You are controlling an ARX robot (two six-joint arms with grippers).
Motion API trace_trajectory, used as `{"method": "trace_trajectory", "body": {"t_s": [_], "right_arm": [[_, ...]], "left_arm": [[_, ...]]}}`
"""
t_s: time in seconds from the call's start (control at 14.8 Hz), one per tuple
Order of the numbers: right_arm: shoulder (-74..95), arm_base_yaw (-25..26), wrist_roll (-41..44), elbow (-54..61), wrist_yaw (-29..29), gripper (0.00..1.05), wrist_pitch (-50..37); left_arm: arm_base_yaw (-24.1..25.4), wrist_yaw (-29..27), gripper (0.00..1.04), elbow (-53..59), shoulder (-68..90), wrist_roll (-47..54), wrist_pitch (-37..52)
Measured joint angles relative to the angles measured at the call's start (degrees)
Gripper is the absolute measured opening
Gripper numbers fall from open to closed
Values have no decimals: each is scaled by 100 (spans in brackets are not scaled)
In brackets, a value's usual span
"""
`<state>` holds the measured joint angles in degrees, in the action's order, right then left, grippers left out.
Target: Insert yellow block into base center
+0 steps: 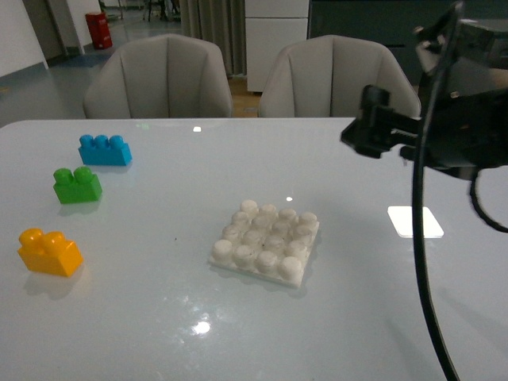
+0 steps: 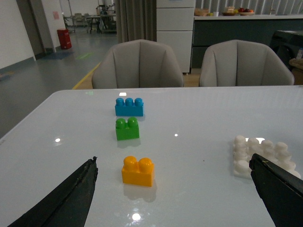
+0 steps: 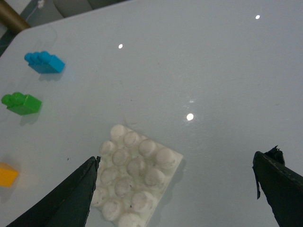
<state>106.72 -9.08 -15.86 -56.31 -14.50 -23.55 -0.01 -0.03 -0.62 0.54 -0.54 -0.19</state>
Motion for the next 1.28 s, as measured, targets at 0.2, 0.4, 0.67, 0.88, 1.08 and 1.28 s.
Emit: {"method": "trace_trajectory", "body": {"t_s": [0.2,0.4,0.67,0.88,1.08,1.28], "right_arm": [[-1473,461,79,1423,-68,98,-627],[-3169,870,269,2741,-179,98,-693],[-4754,1845,590,4072,-503,98,-240],[-7333,2594,1436,5042,-201,55,-120],[-8349,2253,1528,5377,81,19,105],[-8649,1749,1556,5567,595,2,345]], "left_arm": [[0,-2,98,0,0,0,0],[0,-2,98,0,0,0,0],[0,-2,98,0,0,0,0],[0,0,98,0,0,0,2],[0,0,98,0,0,0,2],[0,0,98,0,0,0,0]]}}
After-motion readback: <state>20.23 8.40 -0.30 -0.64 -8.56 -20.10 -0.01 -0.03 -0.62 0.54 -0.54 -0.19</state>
